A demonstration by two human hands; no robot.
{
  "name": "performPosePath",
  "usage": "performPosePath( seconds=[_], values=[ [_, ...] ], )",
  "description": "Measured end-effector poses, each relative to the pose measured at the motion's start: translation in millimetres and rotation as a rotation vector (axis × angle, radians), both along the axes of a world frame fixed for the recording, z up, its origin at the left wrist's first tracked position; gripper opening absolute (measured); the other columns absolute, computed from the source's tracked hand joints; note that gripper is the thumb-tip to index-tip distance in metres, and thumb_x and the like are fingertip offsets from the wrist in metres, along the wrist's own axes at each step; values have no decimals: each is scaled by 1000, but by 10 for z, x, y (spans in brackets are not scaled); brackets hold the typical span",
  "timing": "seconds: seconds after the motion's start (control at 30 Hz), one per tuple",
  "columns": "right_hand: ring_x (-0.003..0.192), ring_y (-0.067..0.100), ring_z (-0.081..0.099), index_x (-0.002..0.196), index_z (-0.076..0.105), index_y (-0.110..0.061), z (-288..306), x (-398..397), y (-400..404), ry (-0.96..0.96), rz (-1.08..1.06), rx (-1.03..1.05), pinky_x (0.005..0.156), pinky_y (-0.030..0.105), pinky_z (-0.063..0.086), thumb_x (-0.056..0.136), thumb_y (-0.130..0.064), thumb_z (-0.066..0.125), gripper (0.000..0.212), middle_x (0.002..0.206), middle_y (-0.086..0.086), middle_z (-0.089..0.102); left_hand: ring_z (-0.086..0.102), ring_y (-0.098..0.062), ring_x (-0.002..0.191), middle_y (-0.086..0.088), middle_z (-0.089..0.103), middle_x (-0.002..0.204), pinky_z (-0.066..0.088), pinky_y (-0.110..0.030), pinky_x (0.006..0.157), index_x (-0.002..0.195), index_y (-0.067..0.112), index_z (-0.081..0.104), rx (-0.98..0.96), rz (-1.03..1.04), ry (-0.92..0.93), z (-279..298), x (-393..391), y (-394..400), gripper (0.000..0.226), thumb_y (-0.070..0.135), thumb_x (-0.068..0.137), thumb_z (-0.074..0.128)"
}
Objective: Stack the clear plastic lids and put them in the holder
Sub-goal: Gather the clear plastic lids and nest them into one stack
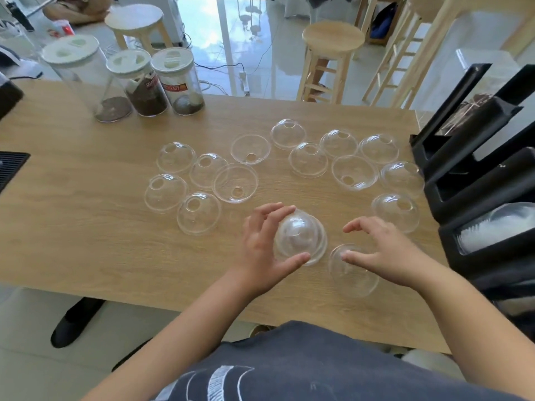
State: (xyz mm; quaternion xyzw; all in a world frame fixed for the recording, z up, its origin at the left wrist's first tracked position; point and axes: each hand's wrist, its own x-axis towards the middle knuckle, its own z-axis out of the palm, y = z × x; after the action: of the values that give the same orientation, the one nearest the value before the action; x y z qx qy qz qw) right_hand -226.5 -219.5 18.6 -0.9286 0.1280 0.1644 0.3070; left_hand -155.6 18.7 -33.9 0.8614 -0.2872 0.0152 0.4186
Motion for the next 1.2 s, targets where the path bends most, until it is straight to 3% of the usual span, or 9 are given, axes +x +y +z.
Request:
performPosePath(
  seconds=[0.17,0.37,0.6,0.7,0.9,1.2],
  values=[
    [115,9,36,107,50,-33,-100,-314,21,-88,-1,-55,91,22,27,68,-38,81,50,118,-15,44,35,-19,129,5,37,143,33,-39,109,140,35,44,91,-76,50,-177,94,-223,80,58,69,72],
    [121,11,41,124,49,-32,-306,-416,14,-140,-32,-34,106,30,34,64,-35,84,69,125,-12,45,38,-15,130,2,35,141,35,-30,103,139,31,46,134,-147,68,-298,164,-295,81,44,68,84],
    [137,14,30,142,37,-29,-469,-404,31,-66,-8,-7,113,26,26,67,-33,83,88,145,-6,34,38,-6,129,5,36,139,33,-14,99,138,31,44,36,-156,63,-402,184,-268,82,45,67,83],
    [140,14,26,145,34,-30,-511,-383,54,-56,-7,5,115,27,23,67,-32,83,92,149,-4,31,42,-10,131,4,42,140,36,-21,103,141,31,37,24,-153,113,-435,183,-234,88,49,66,80],
    [135,10,32,143,35,-34,-508,-324,28,-114,11,-3,112,25,26,67,-35,83,90,144,-9,36,38,-5,137,10,39,149,31,-21,110,148,36,22,21,-93,276,-417,160,-199,108,57,61,81],
    [127,6,41,136,45,-33,-106,11,75,-383,14,90,106,20,30,63,-35,86,84,134,-13,48,41,-9,136,6,42,147,37,-40,114,150,26,30,-28,-93,390,-410,204,-130,125,64,45,86]
  ],
)
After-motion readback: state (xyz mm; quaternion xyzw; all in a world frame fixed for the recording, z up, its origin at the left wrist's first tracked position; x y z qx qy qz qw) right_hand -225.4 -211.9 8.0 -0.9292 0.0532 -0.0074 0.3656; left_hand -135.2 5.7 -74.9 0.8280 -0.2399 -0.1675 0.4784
